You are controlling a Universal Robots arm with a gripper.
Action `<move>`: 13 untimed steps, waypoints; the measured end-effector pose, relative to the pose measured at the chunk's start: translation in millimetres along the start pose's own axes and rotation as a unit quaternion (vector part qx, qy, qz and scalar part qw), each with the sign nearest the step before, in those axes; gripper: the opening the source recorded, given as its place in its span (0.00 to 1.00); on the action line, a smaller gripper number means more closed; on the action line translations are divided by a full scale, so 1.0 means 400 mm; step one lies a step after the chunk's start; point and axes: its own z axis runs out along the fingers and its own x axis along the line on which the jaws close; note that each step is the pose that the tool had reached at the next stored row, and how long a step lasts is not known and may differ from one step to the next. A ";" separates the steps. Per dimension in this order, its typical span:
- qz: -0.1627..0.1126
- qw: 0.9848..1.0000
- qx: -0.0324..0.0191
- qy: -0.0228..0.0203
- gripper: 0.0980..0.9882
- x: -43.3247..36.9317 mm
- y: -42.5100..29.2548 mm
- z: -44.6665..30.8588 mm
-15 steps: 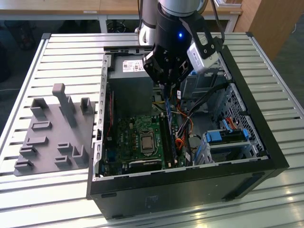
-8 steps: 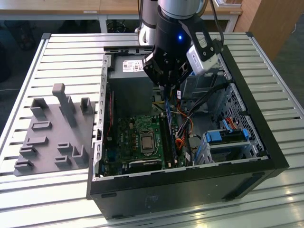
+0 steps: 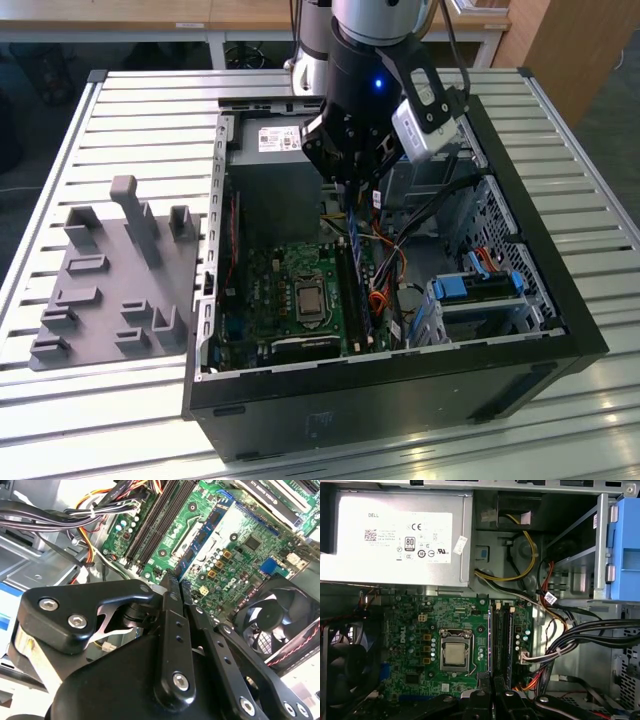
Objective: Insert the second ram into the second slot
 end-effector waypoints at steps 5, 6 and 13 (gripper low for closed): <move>0.000 1.000 0.000 0.000 0.04 0.000 0.000 0.005; 0.000 1.000 0.000 0.000 0.04 0.000 0.000 0.006; 0.000 1.000 0.000 0.000 0.04 0.000 0.000 0.013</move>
